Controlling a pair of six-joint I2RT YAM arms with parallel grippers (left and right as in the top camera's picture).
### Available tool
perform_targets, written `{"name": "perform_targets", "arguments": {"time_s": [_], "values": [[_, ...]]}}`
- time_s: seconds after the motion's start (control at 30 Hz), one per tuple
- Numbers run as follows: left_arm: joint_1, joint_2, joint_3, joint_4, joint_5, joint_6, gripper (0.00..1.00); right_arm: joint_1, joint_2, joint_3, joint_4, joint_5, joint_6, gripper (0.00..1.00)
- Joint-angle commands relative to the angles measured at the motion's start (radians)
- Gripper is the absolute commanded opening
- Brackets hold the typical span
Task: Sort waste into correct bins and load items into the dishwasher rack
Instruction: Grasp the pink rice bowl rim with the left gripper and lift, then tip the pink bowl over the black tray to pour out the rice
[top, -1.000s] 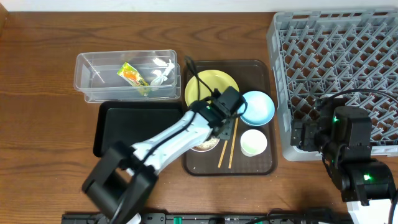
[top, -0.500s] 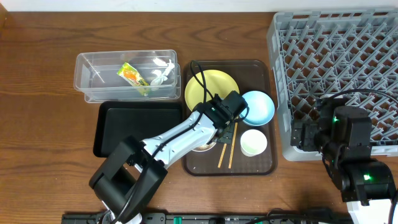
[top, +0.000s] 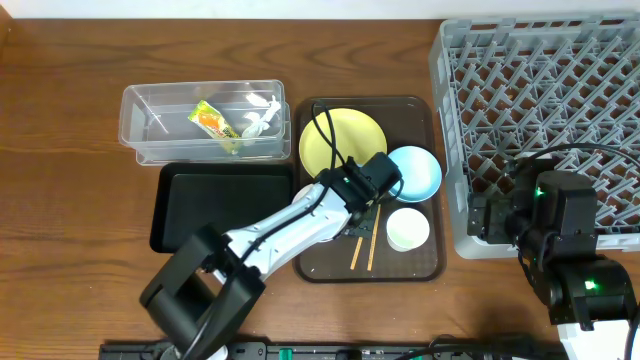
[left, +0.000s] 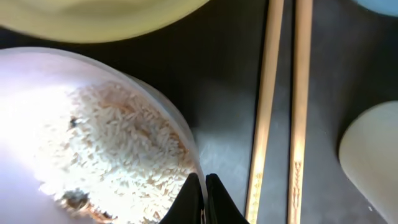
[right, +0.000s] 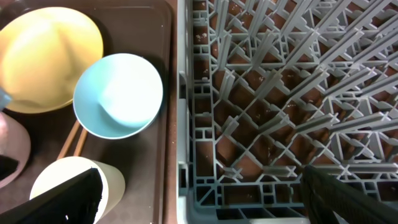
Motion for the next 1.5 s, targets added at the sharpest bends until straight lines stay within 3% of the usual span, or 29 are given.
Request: {"name": "perform_targets", "arguments": {"time_s": [0.0,0.2,0.3,0.53,0.9,1.23,1.47], "values": [[0.016,-0.094,0.023,-0.048,0.017,0.022,0.06,-0.002,-0.003,0.021,0.000,0.007,0.013,0.99],[0.099,-0.286,0.023,-0.108,0.037,0.076,0.06,-0.002,-0.003,0.021,0.000,0.007,0.013,0.99],[0.183,-0.349,0.011,-0.125,0.153,0.131,0.06,-0.002,-0.003,0.022,0.000,0.007,0.013,0.99],[0.483,-0.379,-0.046,-0.124,0.739,0.393,0.06,-0.002,-0.003,0.021,-0.004,0.006,0.013,0.99],[0.933,-0.368,-0.307,-0.112,1.310,0.678,0.06,-0.002,-0.003,0.021,-0.003,0.007,0.013,0.99],[1.121,-0.209,-0.377,-0.113,1.538,0.647,0.06,-0.002,-0.003,0.021,-0.012,0.006,0.013,0.99],[1.182,-0.098,-0.377,-0.113,1.574,0.450,0.06,-0.002,-0.003,0.022,-0.012,0.006,0.013,0.99]]}}
